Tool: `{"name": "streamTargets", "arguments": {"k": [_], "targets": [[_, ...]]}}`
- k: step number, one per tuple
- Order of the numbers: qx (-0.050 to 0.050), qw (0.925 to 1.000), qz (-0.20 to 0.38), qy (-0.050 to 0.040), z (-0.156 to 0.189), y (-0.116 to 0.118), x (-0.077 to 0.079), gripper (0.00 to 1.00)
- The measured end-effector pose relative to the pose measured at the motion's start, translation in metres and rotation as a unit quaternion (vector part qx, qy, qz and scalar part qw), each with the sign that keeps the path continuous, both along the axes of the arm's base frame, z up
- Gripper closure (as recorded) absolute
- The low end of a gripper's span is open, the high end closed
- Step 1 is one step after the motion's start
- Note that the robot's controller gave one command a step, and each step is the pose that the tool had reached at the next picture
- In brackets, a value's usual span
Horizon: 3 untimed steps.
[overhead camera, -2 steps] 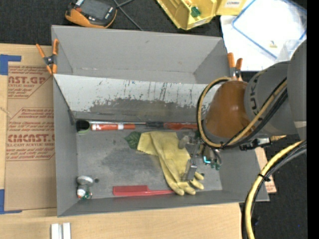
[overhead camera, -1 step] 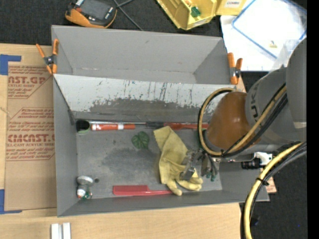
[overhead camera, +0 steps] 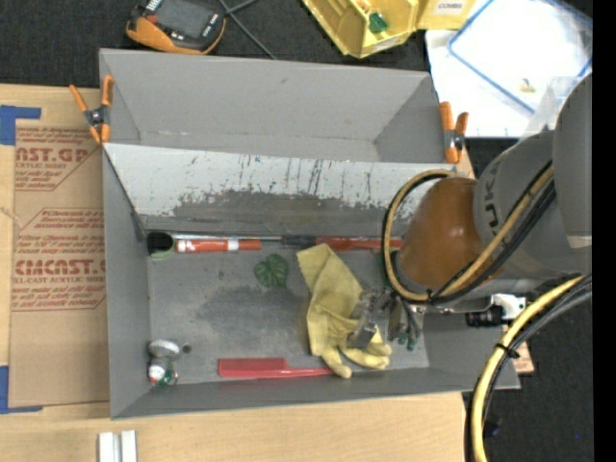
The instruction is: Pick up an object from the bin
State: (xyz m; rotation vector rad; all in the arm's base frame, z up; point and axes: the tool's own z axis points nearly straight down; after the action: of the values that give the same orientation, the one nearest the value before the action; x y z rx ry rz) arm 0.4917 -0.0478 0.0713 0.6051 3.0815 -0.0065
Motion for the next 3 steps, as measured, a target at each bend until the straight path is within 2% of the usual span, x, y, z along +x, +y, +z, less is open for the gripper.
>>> {"name": "streamTargets", "arguments": {"k": [1,2,3], "targets": [[0.0,1.0,-0.004,-0.0001,-0.0005,0.0001,-0.0002,1.0],[0.0,0.9999,0.013,0.0006,0.0066,-0.0009,-0.0076,1.0],[0.0,1.0,-0.007,0.0004,0.0089,-0.0008,-0.003,1.0]]}}
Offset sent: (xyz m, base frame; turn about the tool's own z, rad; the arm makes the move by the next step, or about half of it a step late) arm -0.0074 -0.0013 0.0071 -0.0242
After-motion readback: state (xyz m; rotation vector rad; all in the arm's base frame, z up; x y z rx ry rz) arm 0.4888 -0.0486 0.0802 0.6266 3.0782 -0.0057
